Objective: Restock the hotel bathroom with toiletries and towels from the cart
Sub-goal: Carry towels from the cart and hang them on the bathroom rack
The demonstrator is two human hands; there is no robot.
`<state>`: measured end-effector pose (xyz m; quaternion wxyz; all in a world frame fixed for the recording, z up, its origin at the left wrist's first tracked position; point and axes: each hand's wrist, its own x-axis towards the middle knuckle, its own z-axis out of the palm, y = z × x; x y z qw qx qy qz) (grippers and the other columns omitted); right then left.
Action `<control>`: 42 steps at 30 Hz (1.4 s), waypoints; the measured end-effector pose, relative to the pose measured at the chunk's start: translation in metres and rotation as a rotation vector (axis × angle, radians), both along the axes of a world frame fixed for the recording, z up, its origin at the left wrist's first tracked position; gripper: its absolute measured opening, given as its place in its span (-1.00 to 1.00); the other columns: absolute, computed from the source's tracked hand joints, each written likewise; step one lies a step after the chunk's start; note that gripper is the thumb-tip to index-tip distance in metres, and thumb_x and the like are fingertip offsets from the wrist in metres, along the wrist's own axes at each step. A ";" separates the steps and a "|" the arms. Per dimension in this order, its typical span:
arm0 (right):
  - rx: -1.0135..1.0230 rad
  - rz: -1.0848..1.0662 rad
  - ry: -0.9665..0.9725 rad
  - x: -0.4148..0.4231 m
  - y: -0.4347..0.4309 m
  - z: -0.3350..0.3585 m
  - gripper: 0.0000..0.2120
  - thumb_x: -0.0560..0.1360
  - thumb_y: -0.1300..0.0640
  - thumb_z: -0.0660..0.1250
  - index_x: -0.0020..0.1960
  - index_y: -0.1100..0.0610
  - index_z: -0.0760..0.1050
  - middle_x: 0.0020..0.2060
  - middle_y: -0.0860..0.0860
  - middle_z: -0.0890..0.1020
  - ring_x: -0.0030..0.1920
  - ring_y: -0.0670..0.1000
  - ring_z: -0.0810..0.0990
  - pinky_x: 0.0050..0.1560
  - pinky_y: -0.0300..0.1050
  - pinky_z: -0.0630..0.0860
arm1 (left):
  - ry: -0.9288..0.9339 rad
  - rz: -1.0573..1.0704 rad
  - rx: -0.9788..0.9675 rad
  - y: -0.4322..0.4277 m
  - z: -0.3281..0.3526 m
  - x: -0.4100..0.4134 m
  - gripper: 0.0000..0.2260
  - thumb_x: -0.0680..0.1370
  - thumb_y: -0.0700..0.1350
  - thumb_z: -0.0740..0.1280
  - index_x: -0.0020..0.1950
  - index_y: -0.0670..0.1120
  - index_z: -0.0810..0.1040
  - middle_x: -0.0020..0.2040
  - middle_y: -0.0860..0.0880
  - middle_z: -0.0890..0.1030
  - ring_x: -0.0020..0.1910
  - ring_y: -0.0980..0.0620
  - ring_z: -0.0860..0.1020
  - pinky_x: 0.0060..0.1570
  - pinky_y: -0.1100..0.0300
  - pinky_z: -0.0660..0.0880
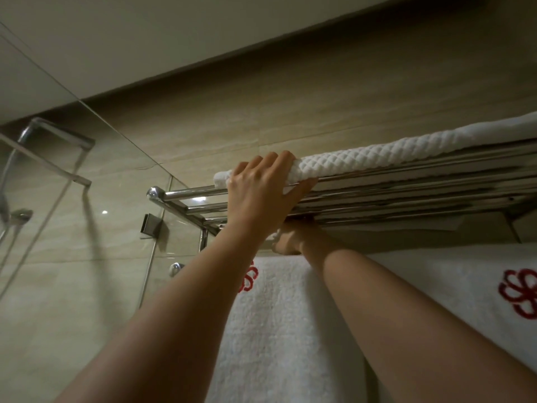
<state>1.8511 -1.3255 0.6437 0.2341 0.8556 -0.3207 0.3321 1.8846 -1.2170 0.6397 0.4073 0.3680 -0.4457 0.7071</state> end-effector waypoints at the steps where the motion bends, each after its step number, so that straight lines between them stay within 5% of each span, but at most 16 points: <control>1: 0.009 0.015 0.006 -0.002 0.002 -0.001 -0.55 0.54 -0.02 0.19 0.38 0.13 0.31 0.28 0.12 0.44 0.30 0.16 0.39 0.38 0.11 0.25 | -0.002 0.010 0.005 0.001 0.000 0.001 -0.56 0.47 0.28 0.17 0.02 -0.05 0.54 -0.15 0.01 0.64 -0.21 -0.01 0.59 -0.12 0.12 0.47; 6: 0.143 0.294 0.004 -0.026 0.012 -0.007 -0.61 0.50 0.00 0.23 0.30 0.10 0.43 0.19 0.04 0.54 0.17 0.10 0.51 0.24 0.02 0.42 | 0.018 0.048 0.037 0.006 0.000 0.001 -0.55 0.47 0.28 0.15 0.01 -0.07 0.55 -0.18 -0.01 0.64 -0.24 -0.03 0.59 -0.15 0.13 0.46; 11: 0.078 0.353 0.105 -0.065 0.027 -0.013 -0.81 0.55 0.07 0.20 -0.17 0.07 0.52 -0.04 0.04 0.60 -0.06 0.04 0.52 0.02 -0.08 0.41 | 0.075 0.091 0.144 0.016 -0.003 -0.007 -0.50 0.48 0.29 0.07 0.08 -0.07 0.52 -0.09 -0.04 0.63 -0.15 -0.06 0.59 -0.08 0.09 0.45; 14: 0.024 0.296 0.153 -0.092 0.054 -0.019 -0.82 0.55 0.08 0.18 0.03 0.04 0.55 0.06 -0.01 0.60 -0.02 0.00 0.54 0.03 -0.06 0.47 | 0.142 0.141 0.266 0.024 -0.005 -0.012 -0.48 0.48 0.29 0.04 0.20 -0.05 0.44 0.04 -0.04 0.59 -0.01 -0.04 0.54 0.04 0.09 0.39; 20: -0.185 0.316 0.035 -0.177 0.098 -0.034 -0.84 0.55 0.03 0.21 0.01 0.00 0.56 -0.13 -0.06 0.65 -0.13 -0.05 0.60 -0.04 -0.02 0.56 | 0.267 0.126 0.526 0.043 -0.004 -0.025 -0.49 0.56 0.25 -0.05 0.36 -0.02 0.30 0.22 -0.06 0.49 0.19 -0.02 0.44 0.21 0.08 0.28; 25: -0.593 0.272 -0.174 -0.232 0.104 -0.022 -0.77 0.54 0.11 0.25 0.17 0.09 0.53 0.09 0.00 0.58 0.14 0.00 0.45 0.12 -0.13 0.30 | 0.359 0.152 0.603 0.050 -0.004 -0.036 -0.50 0.58 0.22 -0.11 0.39 0.01 0.26 0.31 -0.06 0.44 0.30 -0.05 0.38 0.31 0.03 0.21; 28: -0.524 0.041 -0.187 -0.258 0.099 -0.017 -0.58 0.57 0.01 0.16 0.41 0.04 0.30 0.33 -0.02 0.41 0.33 0.03 0.31 0.33 -0.03 0.21 | 0.396 0.198 0.624 0.053 -0.004 -0.039 -0.49 0.56 0.24 -0.12 0.40 0.03 0.25 0.36 -0.07 0.40 0.36 -0.07 0.33 0.36 -0.05 0.15; 32: -0.393 -0.179 -0.167 -0.287 0.087 -0.022 -0.50 0.59 -0.04 0.11 0.49 -0.02 0.10 0.40 -0.02 0.35 0.38 0.05 0.30 0.39 0.02 0.19 | 0.495 0.230 0.613 0.054 -0.005 -0.042 -0.48 0.56 0.26 -0.11 0.44 0.06 0.20 0.48 -0.08 0.23 0.48 -0.10 0.13 0.43 -0.19 -0.03; 37: -0.349 -0.192 -0.121 -0.295 0.099 -0.031 -0.48 0.58 -0.02 0.12 0.50 0.01 0.09 0.43 -0.01 0.30 0.40 0.06 0.25 0.40 0.02 0.20 | 0.658 0.074 0.607 0.050 -0.009 -0.068 -0.52 0.63 0.14 -0.12 0.53 0.04 -0.01 0.56 -0.07 -0.02 0.53 -0.08 -0.09 0.47 -0.16 -0.14; 42: -0.288 -0.200 -0.062 -0.300 0.127 -0.047 -0.52 0.57 0.01 0.13 0.48 0.03 0.18 0.44 -0.01 0.29 0.43 0.05 0.23 0.40 0.01 0.18 | 0.508 -0.093 0.654 0.053 -0.044 -0.103 -0.51 0.62 0.13 -0.07 0.53 0.03 -0.02 0.56 -0.01 -0.03 0.53 -0.01 -0.09 0.48 -0.05 -0.12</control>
